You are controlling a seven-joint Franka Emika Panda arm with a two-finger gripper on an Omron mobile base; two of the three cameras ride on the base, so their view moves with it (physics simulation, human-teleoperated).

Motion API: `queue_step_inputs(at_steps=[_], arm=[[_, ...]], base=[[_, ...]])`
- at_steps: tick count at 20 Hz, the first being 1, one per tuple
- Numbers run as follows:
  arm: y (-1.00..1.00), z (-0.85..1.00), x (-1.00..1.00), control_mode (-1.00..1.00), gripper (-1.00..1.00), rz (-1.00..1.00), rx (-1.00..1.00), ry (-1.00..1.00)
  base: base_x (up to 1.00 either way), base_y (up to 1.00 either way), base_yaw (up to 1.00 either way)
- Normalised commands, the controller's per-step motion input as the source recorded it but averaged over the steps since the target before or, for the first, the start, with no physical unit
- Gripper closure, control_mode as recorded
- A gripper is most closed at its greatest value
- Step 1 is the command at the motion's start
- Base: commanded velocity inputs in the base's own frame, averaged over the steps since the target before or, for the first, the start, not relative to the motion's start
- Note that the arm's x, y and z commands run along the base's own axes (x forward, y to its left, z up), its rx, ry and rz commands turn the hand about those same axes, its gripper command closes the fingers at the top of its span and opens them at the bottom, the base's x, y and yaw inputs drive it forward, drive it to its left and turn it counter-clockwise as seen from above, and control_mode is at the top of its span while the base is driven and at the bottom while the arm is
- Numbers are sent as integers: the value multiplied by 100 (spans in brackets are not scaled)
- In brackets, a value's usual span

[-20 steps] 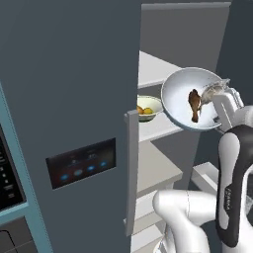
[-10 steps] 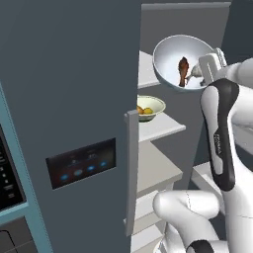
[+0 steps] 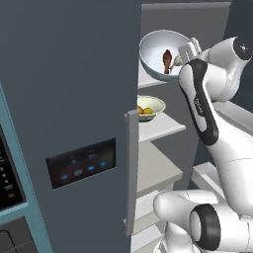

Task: Place the bowl with the lemon and potato on the second highest shelf of the fridge. Place the bowl with the chicken drumstick and fish on the top shelf of the fridge.

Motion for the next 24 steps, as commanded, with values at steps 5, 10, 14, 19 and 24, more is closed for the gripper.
queue_step_inputs(at_steps=[5, 10, 14, 19, 24], arm=[[22, -24, 100, -100, 100, -17, -3, 9], [6, 1, 100, -100, 100, -9, 1, 20], [0, 27, 99, -100, 100, -1, 5, 32], [15, 11, 35, -100, -100, -5, -1, 11], [28, -1, -84, -100, -100, 0, -7, -40]], base=[[0, 0, 0], [0, 0, 0], [0, 0, 0], [0, 0, 0], [0, 0, 0]])
